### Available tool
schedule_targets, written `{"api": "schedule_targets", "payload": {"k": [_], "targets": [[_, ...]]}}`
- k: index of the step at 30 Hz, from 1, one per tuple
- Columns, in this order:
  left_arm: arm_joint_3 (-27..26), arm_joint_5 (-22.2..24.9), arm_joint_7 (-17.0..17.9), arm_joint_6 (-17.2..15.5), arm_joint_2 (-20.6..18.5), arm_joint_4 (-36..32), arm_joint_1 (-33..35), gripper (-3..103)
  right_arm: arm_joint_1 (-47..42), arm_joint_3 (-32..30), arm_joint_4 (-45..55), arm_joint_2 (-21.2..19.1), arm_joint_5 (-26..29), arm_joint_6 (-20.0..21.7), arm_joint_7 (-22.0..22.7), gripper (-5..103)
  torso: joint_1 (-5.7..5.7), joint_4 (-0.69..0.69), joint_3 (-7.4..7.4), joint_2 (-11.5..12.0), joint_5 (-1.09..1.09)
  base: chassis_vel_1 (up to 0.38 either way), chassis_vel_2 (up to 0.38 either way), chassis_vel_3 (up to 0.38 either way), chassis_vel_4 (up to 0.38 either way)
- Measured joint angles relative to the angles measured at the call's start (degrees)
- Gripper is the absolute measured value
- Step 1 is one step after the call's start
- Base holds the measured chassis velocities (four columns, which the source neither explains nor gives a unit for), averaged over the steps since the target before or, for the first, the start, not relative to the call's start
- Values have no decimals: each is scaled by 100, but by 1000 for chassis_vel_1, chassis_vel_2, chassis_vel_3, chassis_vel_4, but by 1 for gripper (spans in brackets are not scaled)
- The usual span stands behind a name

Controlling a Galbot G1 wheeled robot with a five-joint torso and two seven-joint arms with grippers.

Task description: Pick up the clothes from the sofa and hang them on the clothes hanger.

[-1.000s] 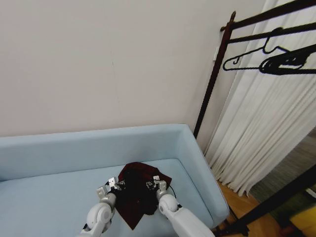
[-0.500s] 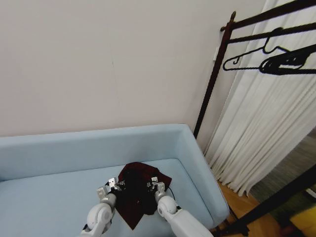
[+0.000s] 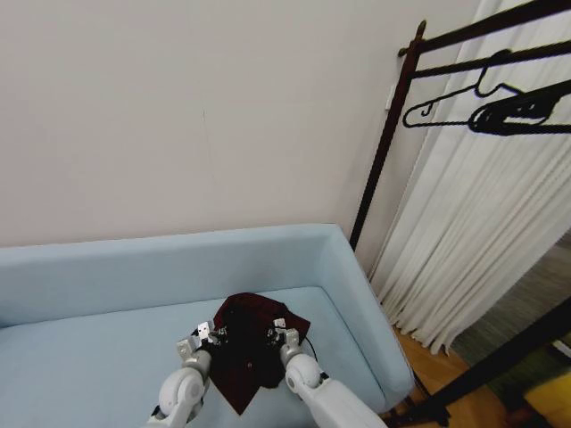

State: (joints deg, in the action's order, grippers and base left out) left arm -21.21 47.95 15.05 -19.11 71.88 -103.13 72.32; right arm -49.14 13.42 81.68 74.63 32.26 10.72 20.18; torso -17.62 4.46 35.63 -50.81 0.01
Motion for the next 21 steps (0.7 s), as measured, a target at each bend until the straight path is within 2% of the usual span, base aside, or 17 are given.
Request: {"api": "schedule_targets", "payload": {"k": [12, 19, 21], "targets": [[-20, -31, -22, 5, -28, -116, -14, 0, -23, 4, 549, -415, -440, -51, 66, 0, 0, 1, 0, 0, 0, 0, 0, 0, 0], [-29, -59, -111, 24, -30, -80, -11, 0, -123, 235, 371, -394, -784, -156, -41, -3, 0, 0, 0, 0, 0, 0, 0, 0, 0], [-29, -60, -118, 25, -32, -74, -11, 0, -135, 279, 312, -371, -812, -163, -42, 1, 0, 0, 0, 0, 0, 0, 0, 0, 0]]}}
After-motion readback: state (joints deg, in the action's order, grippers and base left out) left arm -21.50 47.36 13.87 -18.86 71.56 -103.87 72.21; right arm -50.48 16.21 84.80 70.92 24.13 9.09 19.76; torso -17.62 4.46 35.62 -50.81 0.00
